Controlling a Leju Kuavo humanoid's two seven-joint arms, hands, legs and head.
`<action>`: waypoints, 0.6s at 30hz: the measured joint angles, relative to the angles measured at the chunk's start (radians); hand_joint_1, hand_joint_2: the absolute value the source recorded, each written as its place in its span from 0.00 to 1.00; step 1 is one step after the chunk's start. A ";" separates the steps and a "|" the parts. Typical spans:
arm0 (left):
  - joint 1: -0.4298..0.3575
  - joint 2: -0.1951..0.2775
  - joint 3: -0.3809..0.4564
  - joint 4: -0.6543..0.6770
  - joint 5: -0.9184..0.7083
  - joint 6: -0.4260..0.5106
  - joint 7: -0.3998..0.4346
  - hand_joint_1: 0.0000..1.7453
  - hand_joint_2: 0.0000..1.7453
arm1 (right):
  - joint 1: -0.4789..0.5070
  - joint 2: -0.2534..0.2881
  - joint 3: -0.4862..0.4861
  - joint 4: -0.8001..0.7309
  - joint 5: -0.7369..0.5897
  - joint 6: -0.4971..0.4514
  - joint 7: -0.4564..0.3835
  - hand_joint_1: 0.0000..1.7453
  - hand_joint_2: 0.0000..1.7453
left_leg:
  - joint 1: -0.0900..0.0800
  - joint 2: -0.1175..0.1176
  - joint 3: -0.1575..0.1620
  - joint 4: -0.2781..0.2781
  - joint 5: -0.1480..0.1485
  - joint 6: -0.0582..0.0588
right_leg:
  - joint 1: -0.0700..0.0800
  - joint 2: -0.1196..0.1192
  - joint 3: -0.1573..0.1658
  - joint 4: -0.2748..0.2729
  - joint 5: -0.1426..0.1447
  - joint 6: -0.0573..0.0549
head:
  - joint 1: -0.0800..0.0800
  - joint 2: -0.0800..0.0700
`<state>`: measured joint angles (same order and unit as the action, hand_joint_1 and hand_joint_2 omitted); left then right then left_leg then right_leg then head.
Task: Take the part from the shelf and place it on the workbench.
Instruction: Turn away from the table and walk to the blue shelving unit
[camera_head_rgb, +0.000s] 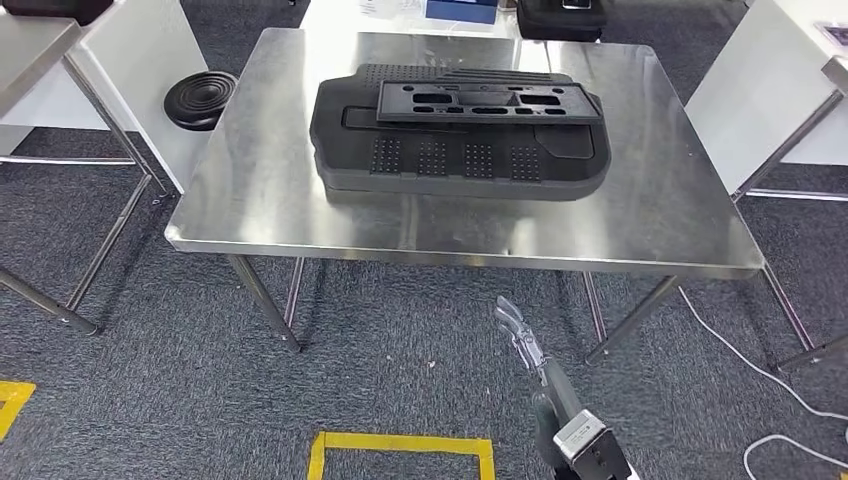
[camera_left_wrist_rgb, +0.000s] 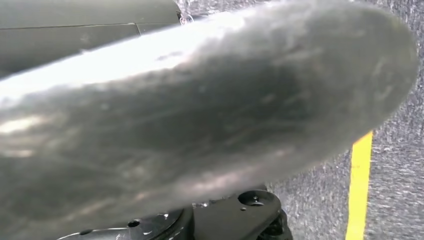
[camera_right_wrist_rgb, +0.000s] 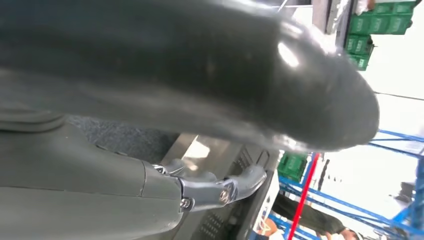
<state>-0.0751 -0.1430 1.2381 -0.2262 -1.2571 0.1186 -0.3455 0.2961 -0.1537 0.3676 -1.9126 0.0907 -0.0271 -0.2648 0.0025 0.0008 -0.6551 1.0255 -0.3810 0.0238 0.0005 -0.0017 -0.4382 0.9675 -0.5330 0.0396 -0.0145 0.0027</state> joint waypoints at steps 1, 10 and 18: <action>0.000 0.000 0.001 0.000 0.000 0.000 0.000 0.00 0.00 | 0.001 0.001 0.000 0.001 0.000 0.000 -0.001 0.00 0.00 | 0.001 0.001 -0.001 -0.004 0.010 -0.007 | 0.002 0.000 -0.004 -0.006 0.005 -0.003 | 0.000 0.000; 0.003 0.002 0.005 0.000 0.002 0.001 0.000 0.00 0.00 | 0.006 0.017 -0.002 0.016 -0.008 -0.002 -0.002 0.00 0.00 | 0.019 -0.003 -0.018 0.256 -0.163 -0.048 | -0.018 -0.005 -0.086 0.000 0.083 -0.029 | -0.001 0.000; 0.001 0.002 0.006 0.000 0.003 0.001 0.002 0.00 0.00 | 0.010 0.025 -0.008 0.020 -0.014 -0.005 -0.004 0.00 0.00 | 0.018 -0.012 0.111 0.019 -0.125 -0.027 | -0.018 -0.004 -0.169 0.053 0.108 0.021 | -0.004 0.000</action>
<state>-0.0745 -0.1410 1.2445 -0.2261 -1.2541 0.1198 -0.3437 0.3059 -0.1287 0.3594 -1.8931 0.0765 -0.0321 -0.2693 0.0206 -0.0117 -0.5436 1.0450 -0.5055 -0.0028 -0.0177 -0.0053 -0.6076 1.0201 -0.4254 0.0603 -0.0186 0.0027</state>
